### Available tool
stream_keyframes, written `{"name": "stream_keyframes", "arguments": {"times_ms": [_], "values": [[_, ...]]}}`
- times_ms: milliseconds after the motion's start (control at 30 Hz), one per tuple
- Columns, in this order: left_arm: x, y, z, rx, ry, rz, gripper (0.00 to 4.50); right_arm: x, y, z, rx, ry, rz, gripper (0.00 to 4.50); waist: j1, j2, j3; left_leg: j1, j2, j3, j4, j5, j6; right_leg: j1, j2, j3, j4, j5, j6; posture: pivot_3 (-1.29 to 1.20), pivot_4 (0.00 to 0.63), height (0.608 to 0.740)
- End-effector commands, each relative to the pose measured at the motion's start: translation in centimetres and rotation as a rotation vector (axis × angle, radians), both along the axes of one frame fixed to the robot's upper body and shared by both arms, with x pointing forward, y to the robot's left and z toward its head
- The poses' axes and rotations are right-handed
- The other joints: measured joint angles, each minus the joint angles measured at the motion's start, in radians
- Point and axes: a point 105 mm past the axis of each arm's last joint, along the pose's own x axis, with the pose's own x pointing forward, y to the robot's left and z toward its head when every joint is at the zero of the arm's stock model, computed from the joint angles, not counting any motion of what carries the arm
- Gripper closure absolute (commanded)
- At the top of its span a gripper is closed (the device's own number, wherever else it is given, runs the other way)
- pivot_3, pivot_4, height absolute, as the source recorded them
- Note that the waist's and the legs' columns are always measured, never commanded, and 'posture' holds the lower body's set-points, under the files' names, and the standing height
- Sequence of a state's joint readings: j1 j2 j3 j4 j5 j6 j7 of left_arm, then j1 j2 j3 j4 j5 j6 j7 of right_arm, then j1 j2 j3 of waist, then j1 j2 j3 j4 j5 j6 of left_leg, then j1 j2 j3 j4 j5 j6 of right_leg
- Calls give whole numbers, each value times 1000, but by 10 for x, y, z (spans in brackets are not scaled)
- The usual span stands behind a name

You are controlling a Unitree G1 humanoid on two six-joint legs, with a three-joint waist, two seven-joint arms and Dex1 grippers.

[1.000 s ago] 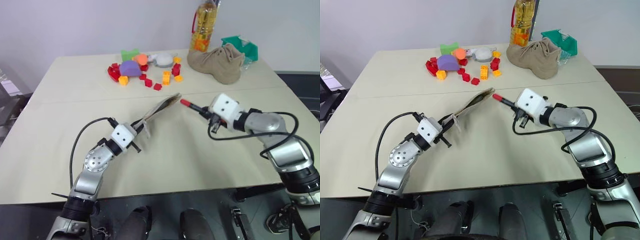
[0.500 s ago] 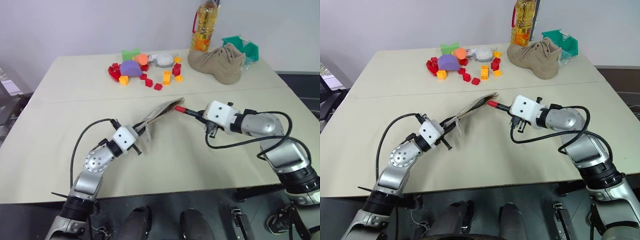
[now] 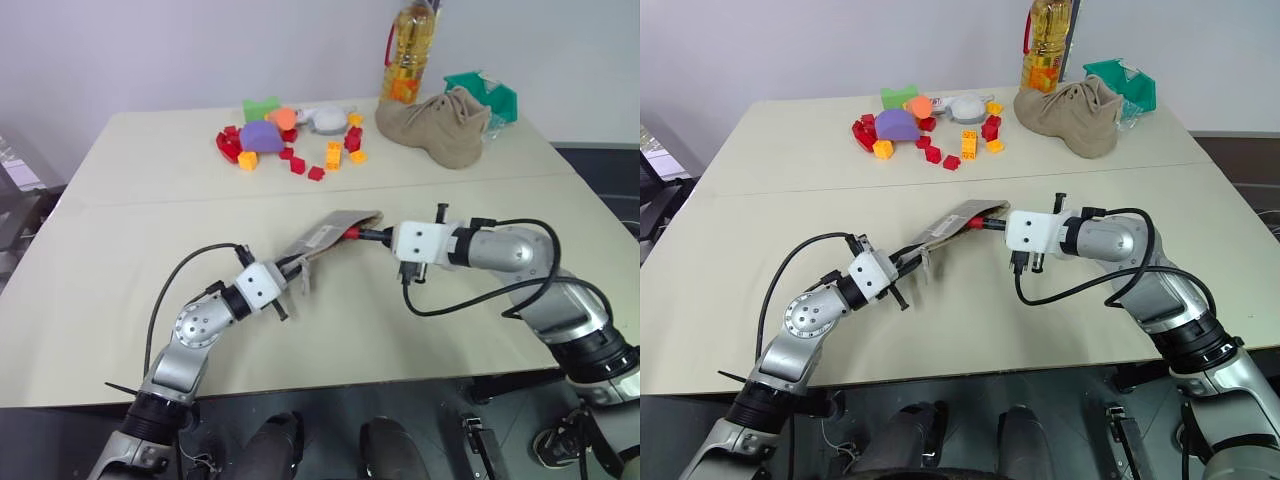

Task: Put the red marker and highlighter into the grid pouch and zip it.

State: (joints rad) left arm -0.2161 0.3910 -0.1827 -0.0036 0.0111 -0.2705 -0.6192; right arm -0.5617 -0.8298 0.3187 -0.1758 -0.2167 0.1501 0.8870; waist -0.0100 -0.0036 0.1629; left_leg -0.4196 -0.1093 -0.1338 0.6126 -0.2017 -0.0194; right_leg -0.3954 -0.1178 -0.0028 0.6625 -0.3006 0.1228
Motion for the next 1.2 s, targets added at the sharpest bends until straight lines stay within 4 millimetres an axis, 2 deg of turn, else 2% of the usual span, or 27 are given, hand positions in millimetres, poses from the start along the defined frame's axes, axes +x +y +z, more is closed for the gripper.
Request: {"name": "stream_keyframes", "arguments": {"times_ms": [33,233,333,433,567,700,833,900,1000,1200], "values": [[-11,-14,13,8,-56,-99,4500,-13,24,14,-75,-80,170,4192,-1,0,0,0,0,0,0,0,0,0,0,0,0,0,0,0,150,740],[-22,-24,8,20,-33,-164,4500,-14,44,14,-113,-130,281,4192,-1,0,0,0,0,0,0,0,0,0,0,0,0,0,0,0,150,740],[-22,-24,8,12,-28,-156,4500,-14,46,13,-115,-131,298,4192,0,0,0,0,0,0,0,0,0,0,0,0,0,0,0,0,150,740],[-22,-23,9,0,-26,-135,4500,-11,44,15,-95,-131,278,2696,0,0,0,0,0,0,0,0,0,0,0,0,0,0,0,0,150,740],[-15,-16,11,-36,-22,-75,4500,-8,37,40,72,-110,206,523,0,0,0,0,0,-1,0,0,0,0,0,0,0,0,0,0,150,740],[4,-10,20,-118,-18,25,4500,-12,17,68,373,53,97,523,6,0,0,0,0,-1,0,0,0,1,0,0,0,0,0,0,150,740],[16,-19,33,-229,-2,48,4500,-23,7,72,564,218,45,523,21,-1,0,0,0,-1,1,0,0,1,0,0,0,0,0,0,150,740],[20,-23,38,-275,6,51,4500,-26,7,69,640,285,22,523,22,-1,0,0,0,-1,1,0,1,1,0,0,0,0,0,0,150,740],[32,-33,46,-378,40,75,4500,-30,12,46,719,407,-44,523,23,-1,1,-1,0,-1,1,0,1,0,0,0,0,0,0,0,150,740],[41,-46,55,-480,79,81,4500,-13,33,26,881,407,-173,523,16,-1,1,-2,-1,0,2,0,0,-1,0,0,1,1,0,0,150,740]]}}
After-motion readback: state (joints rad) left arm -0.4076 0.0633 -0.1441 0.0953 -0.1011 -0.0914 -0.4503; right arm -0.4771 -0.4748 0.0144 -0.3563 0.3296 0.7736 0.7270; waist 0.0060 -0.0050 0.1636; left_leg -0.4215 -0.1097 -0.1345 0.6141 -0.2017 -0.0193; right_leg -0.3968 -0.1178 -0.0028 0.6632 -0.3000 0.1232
